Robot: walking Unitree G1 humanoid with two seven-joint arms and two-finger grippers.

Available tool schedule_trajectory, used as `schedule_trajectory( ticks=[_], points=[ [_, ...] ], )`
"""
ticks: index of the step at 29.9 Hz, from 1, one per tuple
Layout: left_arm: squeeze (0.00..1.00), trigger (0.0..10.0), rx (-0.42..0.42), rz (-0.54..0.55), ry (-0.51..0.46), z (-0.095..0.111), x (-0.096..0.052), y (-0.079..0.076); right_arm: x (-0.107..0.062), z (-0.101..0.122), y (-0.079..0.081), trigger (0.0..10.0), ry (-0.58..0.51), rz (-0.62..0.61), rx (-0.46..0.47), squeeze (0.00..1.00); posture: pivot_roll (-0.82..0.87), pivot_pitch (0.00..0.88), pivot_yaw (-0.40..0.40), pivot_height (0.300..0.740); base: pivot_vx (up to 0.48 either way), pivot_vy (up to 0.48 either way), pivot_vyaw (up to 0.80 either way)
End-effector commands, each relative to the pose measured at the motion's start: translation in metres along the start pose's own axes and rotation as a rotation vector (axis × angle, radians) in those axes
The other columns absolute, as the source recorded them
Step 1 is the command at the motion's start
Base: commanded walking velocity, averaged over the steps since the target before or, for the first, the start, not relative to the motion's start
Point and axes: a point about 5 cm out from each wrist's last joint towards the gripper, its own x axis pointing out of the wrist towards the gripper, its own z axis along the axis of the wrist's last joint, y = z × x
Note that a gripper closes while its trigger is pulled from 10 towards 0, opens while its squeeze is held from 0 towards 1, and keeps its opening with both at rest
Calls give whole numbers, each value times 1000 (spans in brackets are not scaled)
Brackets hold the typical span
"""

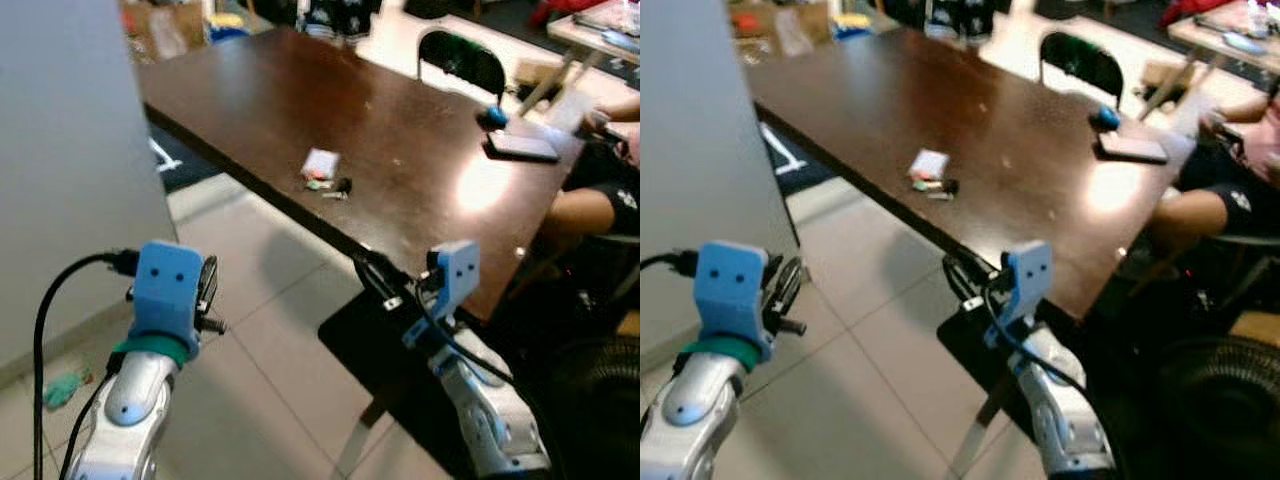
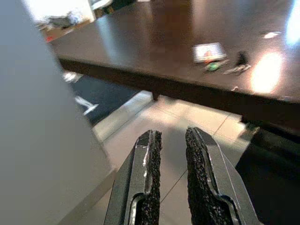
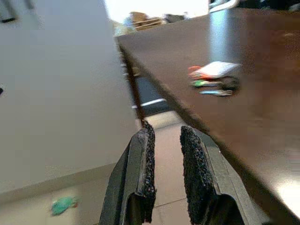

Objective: Hang keys on a hook

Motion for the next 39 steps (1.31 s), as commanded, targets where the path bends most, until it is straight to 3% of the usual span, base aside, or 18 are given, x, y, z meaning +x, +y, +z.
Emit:
schedule_trajectory(
  ticks=[1,6,16,20,39],
  points=[
    [0,10000,6,-10,13,-3,-2,-1,-1,0,0,10000,2,-4,7,0,91,135,31,740,0,0,-800],
    [0,10000,12,-11,6,-2,-2,-1,-1,1,0,10000,-4,-4,8,0,91,135,31,740,0,0,-800],
    [0,10000,35,-15,-7,1,5,0,1,5,0,10000,-30,-17,1,0,93,135,35,740,418,0,-800],
    [0,10000,40,-16,-12,3,9,0,3,10,-4,10000,-61,-57,-34,0,92,137,39,740,480,0,0],
    [0,10000,50,-29,-7,0,9,-1,4,13,0,10000,-80,-36,-37,0,92,131,38,740,480,0,0]
  ],
)
